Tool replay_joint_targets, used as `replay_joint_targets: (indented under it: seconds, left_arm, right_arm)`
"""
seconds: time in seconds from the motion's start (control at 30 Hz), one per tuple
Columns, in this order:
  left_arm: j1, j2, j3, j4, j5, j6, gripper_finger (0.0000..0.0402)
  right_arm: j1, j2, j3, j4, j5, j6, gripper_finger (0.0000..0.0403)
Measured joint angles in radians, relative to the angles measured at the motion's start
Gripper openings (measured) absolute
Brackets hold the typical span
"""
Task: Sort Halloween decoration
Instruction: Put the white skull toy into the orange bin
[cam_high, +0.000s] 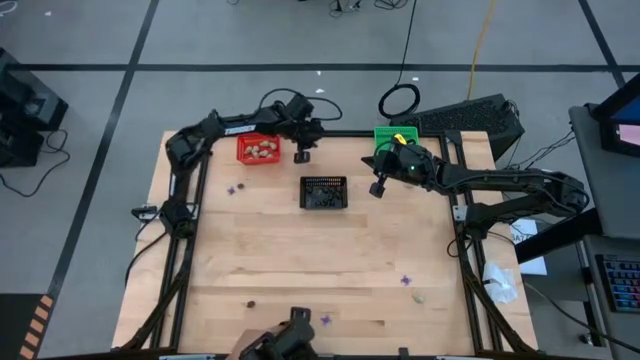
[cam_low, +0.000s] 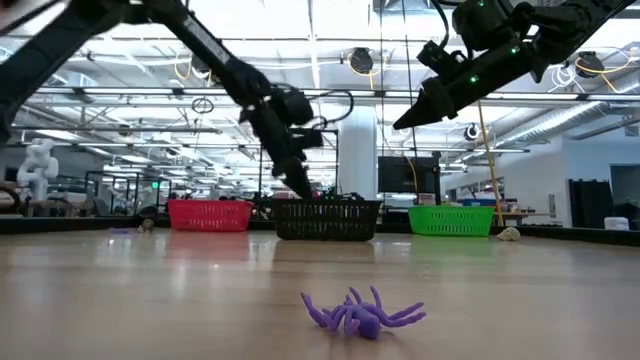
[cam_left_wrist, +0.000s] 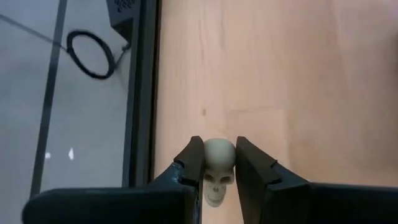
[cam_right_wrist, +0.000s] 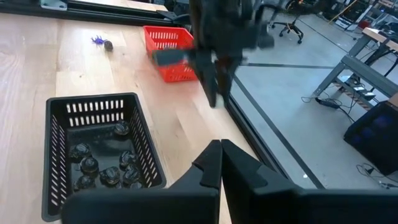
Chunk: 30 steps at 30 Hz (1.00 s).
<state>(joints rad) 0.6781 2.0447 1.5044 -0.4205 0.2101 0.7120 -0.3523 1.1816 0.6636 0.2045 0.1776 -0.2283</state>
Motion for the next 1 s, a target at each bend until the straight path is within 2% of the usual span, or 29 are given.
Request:
replay_joint_targets:
  seconds: [0.27, 0.43, 0.67, 0.8, 0.93, 1.0]
  left_arm:
    - [-0.013, -0.172, 0.0, -0.307, -0.053, -0.109, 0.0052]
    - [-0.001, -0.224, -0.031, -0.481, -0.153, -0.19, 0.0052]
    - [0.036, -0.249, -0.172, -0.465, -0.258, -0.262, 0.0052]
    - [0.069, -0.249, -0.27, -0.276, -0.326, -0.272, 0.0052]
    - [0.109, -0.247, -0.333, -0.129, -0.325, -0.298, 0.0052]
    - [0.123, -0.248, -0.344, -0.114, -0.316, -0.304, 0.0052]
  right_arm:
    - [0.001, 0.0, 0.0, -0.02, -0.001, 0.008, 0.0]
    - [0.0, 0.0, 0.0, -0.037, 0.0, 0.01, 0.0]
    - [0.0, 0.0, 0.0, -0.045, 0.0, 0.007, 0.0]
    - [0.0, 0.0, 0.0, -0.045, 0.0, 0.005, 0.0]
    - [0.0, 0.0, 0.0, -0.045, 0.0, 0.005, 0.0]
    - [0.0, 0.0, 0.0, -0.045, 0.0, 0.005, 0.0]
